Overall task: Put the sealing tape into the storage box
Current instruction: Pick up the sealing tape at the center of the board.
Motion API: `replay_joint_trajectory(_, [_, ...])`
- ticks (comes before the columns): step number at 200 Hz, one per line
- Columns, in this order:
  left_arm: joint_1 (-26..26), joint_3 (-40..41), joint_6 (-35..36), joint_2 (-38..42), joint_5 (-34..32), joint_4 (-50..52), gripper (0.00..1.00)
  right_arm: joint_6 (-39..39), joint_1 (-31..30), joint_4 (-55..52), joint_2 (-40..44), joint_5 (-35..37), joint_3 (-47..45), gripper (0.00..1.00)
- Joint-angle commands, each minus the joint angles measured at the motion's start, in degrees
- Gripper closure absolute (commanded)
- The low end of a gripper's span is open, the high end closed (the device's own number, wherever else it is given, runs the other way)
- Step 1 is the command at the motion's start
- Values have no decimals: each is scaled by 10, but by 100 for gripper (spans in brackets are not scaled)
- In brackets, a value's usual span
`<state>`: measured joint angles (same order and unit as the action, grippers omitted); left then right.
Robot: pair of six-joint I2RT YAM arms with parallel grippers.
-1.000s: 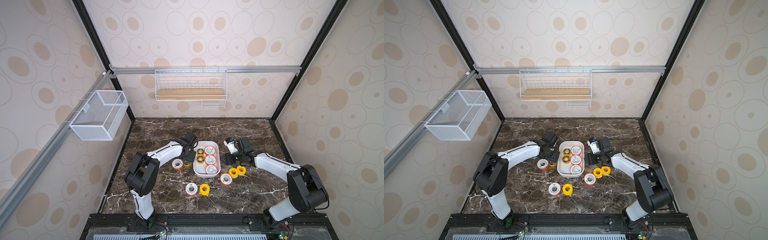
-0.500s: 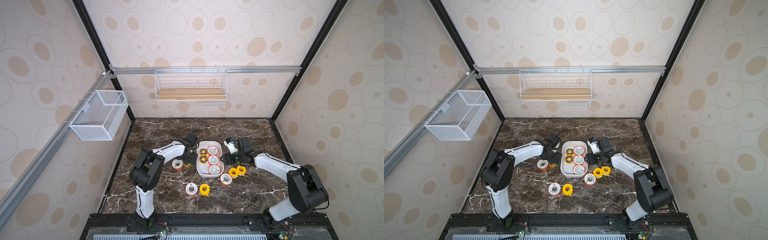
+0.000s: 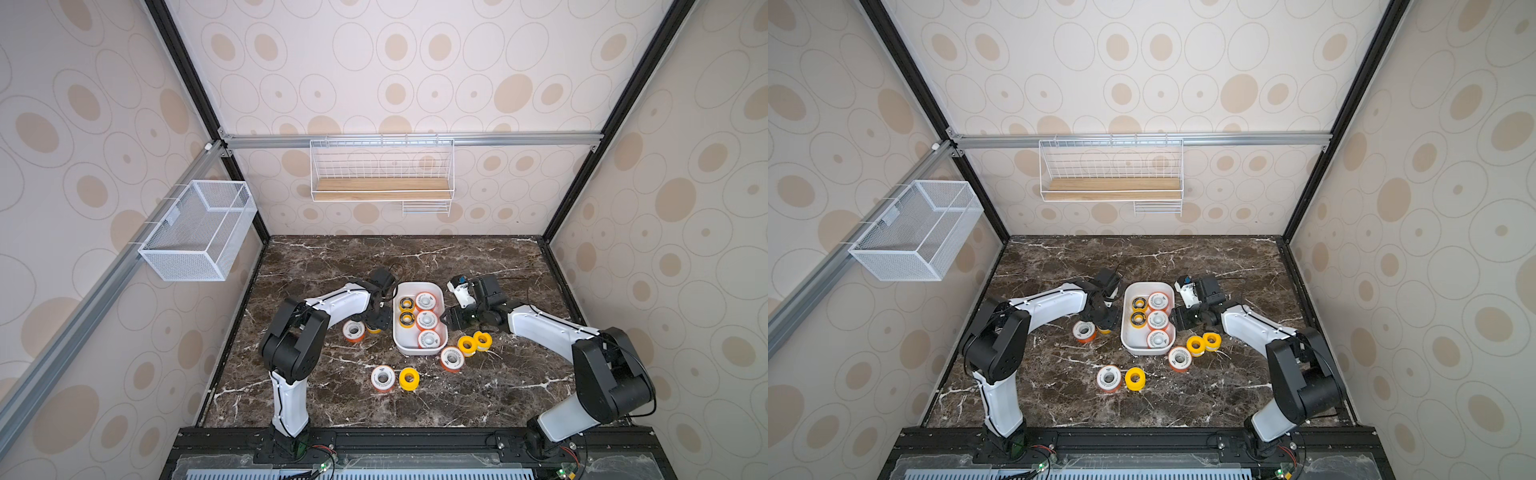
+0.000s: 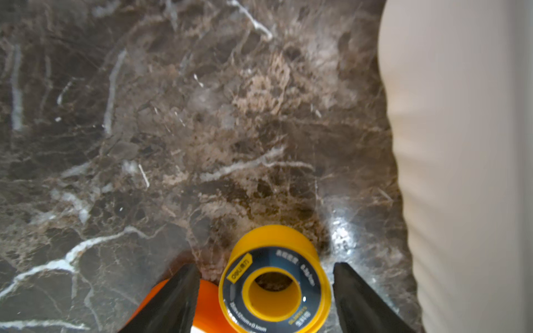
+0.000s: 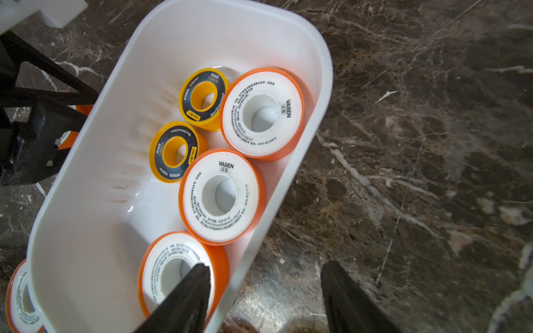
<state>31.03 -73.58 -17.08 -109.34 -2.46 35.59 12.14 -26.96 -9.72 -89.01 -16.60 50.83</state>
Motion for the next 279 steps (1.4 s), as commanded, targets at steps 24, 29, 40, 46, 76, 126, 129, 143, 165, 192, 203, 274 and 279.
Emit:
replay_joint_trajectory(24, [4,-2,-9,-6,4,23,32,-1,3,-14,-7,6,13,33])
replay_joint_trajectory(29, [4,-2,-10,-7,4,23,32,-1,3,-14,-7,6,13,33])
replay_joint_trajectory(40, [4,-1,-11,-9,5,21,32,-2,3,-14,-7,7,13,33])
replay_joint_trajectory(46, [4,-2,-10,-10,7,20,32,-2,3,-15,-8,7,14,33])
replay_joint_trajectory(76, [4,-8,-9,-17,13,20,32,-2,3,-16,-8,6,15,33])
replay_joint_trajectory(126, [4,-9,-16,-15,11,17,35,0,3,-16,-12,-7,17,34])
replay_joint_trajectory(129, [4,-9,-16,-14,11,17,36,0,3,-15,-12,-8,17,34])
replay_joint_trajectory(143, [4,-7,-18,-7,3,16,39,1,4,-14,-12,-13,16,35])
replay_joint_trajectory(165, [4,-3,-22,9,-15,16,41,3,3,-12,-13,-24,18,37])
replay_joint_trajectory(192, [4,-4,-23,22,-28,26,42,9,9,-9,-14,-40,17,38])
replay_joint_trajectory(203, [4,-6,-26,31,-33,32,42,14,14,-3,-14,-53,16,39])
replay_joint_trajectory(274, [4,-26,-40,100,-12,58,41,27,23,3,-29,-82,20,47])
replay_joint_trajectory(279, [4,-29,-41,101,-10,60,41,27,22,3,-30,-85,20,47])
